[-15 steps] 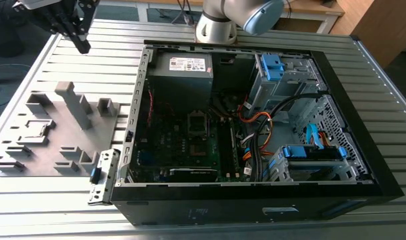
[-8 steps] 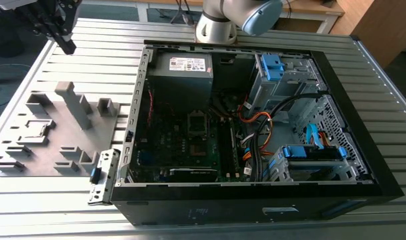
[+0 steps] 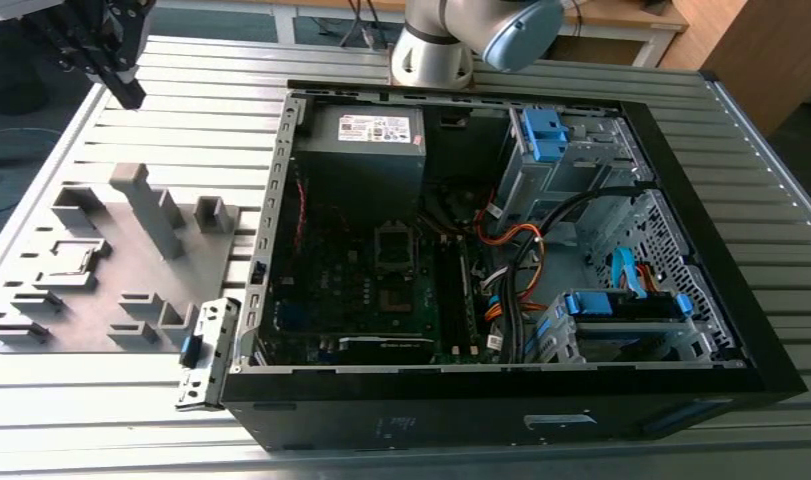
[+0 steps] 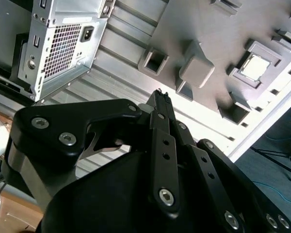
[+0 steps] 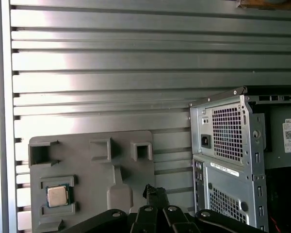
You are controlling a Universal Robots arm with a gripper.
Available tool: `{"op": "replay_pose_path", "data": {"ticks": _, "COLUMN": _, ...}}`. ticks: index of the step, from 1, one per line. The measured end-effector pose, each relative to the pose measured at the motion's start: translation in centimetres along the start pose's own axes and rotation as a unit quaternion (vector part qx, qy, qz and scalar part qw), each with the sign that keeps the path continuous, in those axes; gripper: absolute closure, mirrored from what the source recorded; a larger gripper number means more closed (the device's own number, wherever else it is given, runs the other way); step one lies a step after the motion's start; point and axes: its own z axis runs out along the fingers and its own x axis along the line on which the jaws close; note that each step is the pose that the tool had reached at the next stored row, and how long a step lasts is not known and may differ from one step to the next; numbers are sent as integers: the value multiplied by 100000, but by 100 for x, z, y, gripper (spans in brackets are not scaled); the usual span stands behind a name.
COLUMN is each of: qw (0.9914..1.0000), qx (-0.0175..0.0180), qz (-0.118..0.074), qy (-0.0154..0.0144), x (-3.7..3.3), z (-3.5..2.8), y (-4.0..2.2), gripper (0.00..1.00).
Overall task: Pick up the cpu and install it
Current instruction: 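Reach for the cpu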
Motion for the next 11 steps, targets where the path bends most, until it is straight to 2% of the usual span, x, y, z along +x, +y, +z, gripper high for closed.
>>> {"op": "replay_pose_path", "data": {"ticks": 1, "qw": 100000, "qx": 13, "qz": -4, "qy": 29, "x": 0, "z": 0, "y": 0, "gripper": 89}}
{"op": "replay_pose_path", "data": {"ticks": 2, "qw": 100000, "qx": 26, "qz": 10, "qy": 208, "x": 1, "z": 2, "y": 0, "gripper": 89}}
{"op": "replay_pose_path", "data": {"ticks": 3, "qw": 99998, "qx": 63, "qz": 26, "qy": 637, "x": 2, "z": 4, "y": 0, "gripper": 89}}
{"op": "replay_pose_path", "data": {"ticks": 7, "qw": 99945, "qx": 265, "qz": 138, "qy": 3300, "x": 4, "z": 19, "y": -1, "gripper": 89}}
{"op": "replay_pose_path", "data": {"ticks": 9, "qw": 99885, "qx": 376, "qz": 199, "qy": 4781, "x": 4, "z": 25, "y": -2, "gripper": 89}}
{"op": "replay_pose_path", "data": {"ticks": 11, "qw": 99792, "qx": 503, "qz": 269, "qy": 6424, "x": 5, "z": 31, "y": -2, "gripper": 89}}
